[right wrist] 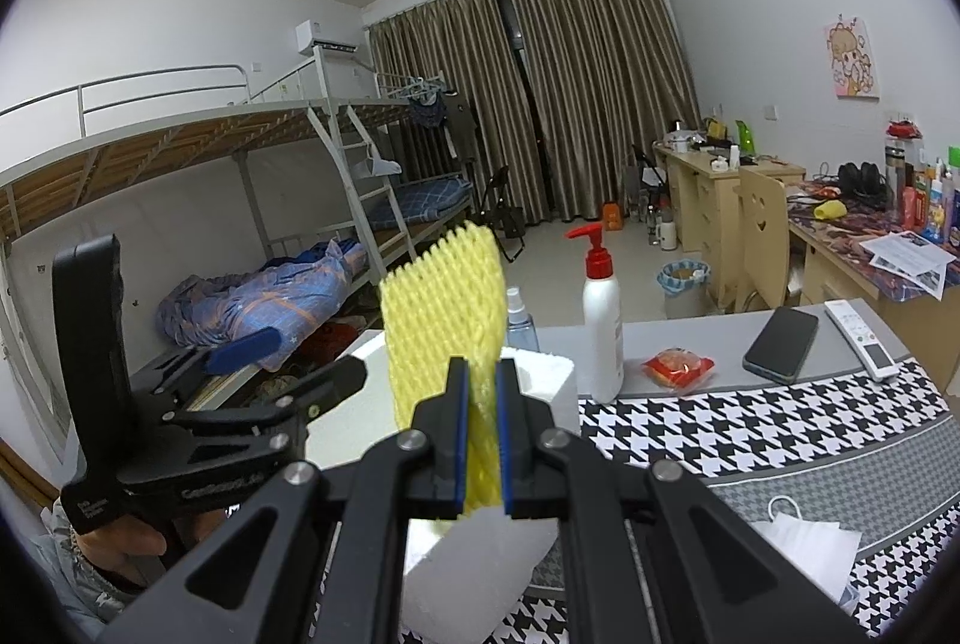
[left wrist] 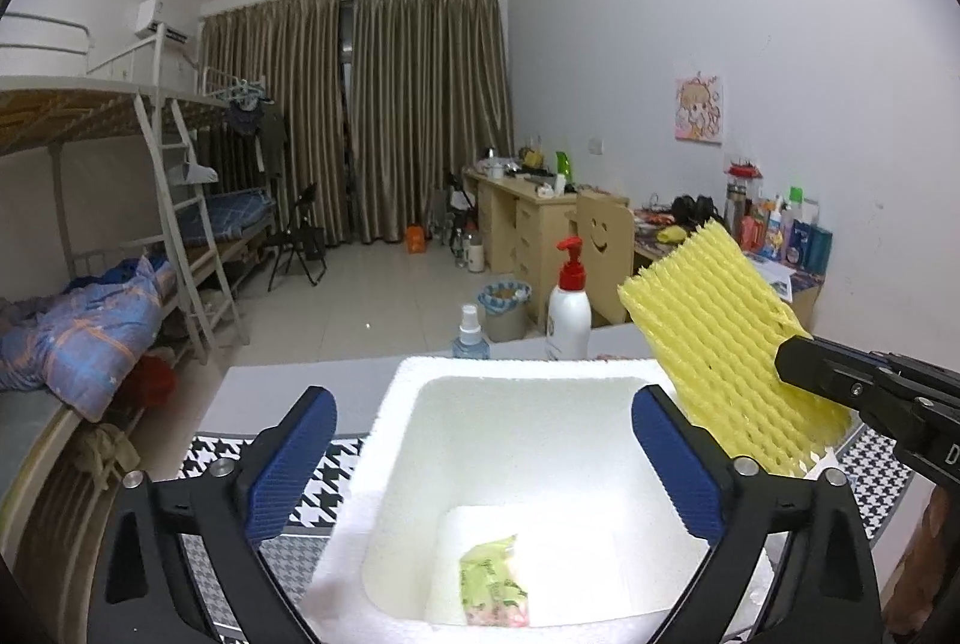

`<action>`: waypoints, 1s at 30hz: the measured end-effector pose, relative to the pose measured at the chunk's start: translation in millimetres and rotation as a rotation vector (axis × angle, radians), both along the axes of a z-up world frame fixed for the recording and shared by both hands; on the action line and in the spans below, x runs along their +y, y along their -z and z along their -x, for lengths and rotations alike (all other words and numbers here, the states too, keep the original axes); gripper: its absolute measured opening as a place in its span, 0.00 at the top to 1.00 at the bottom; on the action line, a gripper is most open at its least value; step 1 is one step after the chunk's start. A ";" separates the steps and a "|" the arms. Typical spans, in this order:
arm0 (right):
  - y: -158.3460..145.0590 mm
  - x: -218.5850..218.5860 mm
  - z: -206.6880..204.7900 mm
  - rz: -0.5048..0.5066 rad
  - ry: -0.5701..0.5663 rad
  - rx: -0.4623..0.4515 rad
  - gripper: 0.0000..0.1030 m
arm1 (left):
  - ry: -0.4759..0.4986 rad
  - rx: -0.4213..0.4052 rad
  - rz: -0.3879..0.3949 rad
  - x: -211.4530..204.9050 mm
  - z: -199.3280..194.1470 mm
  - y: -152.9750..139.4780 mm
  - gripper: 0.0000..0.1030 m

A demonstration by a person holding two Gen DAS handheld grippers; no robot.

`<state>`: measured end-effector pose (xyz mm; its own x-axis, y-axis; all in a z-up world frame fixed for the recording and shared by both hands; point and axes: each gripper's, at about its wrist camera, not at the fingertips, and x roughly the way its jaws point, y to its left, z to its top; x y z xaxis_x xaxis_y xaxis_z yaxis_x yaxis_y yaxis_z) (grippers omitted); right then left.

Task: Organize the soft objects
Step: 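Open the left tool to drop the bag while the right tool drops the sleeve into the box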

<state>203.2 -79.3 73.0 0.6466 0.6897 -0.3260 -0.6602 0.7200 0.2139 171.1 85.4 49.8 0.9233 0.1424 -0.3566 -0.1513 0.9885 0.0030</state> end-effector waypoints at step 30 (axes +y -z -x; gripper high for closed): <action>9.1 51.8 -7.1 0.061 -0.090 0.035 0.89 | -0.134 -0.045 -0.003 41.7 30.6 -8.9 0.01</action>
